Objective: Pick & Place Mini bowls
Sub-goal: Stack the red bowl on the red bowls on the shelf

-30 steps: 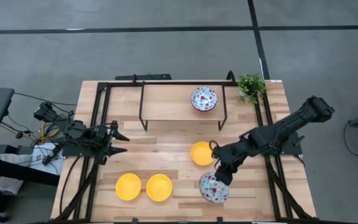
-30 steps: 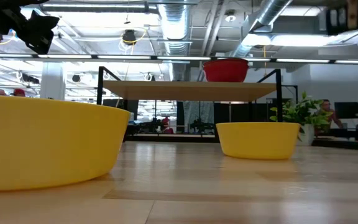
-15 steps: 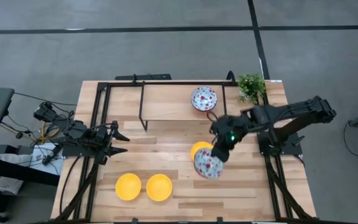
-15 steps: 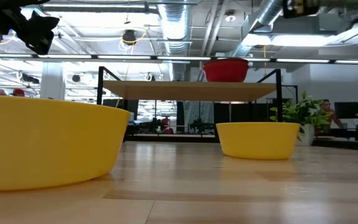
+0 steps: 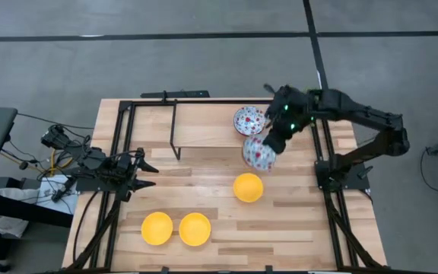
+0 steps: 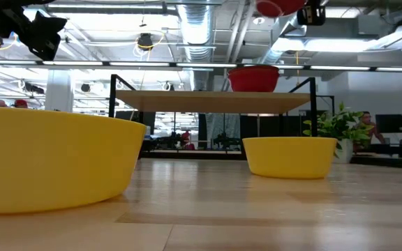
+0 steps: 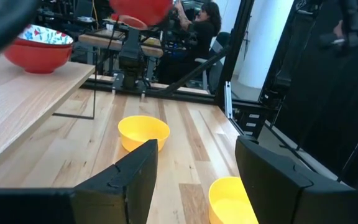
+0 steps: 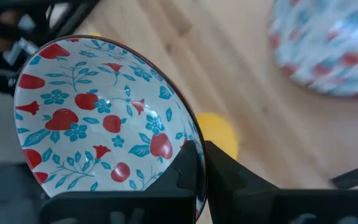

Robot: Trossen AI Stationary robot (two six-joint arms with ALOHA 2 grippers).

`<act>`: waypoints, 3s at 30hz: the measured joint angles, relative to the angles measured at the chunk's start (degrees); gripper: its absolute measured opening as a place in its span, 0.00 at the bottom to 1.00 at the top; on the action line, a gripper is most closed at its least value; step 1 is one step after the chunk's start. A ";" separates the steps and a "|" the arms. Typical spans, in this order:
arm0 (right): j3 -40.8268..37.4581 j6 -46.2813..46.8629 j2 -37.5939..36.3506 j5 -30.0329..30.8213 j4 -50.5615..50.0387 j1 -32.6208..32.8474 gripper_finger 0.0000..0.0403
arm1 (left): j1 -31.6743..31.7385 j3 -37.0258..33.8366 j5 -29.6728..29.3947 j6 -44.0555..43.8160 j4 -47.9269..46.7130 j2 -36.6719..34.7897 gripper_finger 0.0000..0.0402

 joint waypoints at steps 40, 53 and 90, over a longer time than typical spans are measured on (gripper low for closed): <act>36.80 -16.37 29.14 -4.86 -22.12 -23.76 0.00 | 0.00 0.00 0.01 -0.02 1.37 0.00 0.54; 36.50 -16.77 29.14 -3.10 -22.15 -23.76 0.00 | 0.01 0.00 0.00 -0.02 1.35 0.00 0.54; 36.37 -17.77 27.56 -2.88 -22.16 -22.04 0.00 | 0.00 0.00 0.01 -0.02 1.35 0.00 0.54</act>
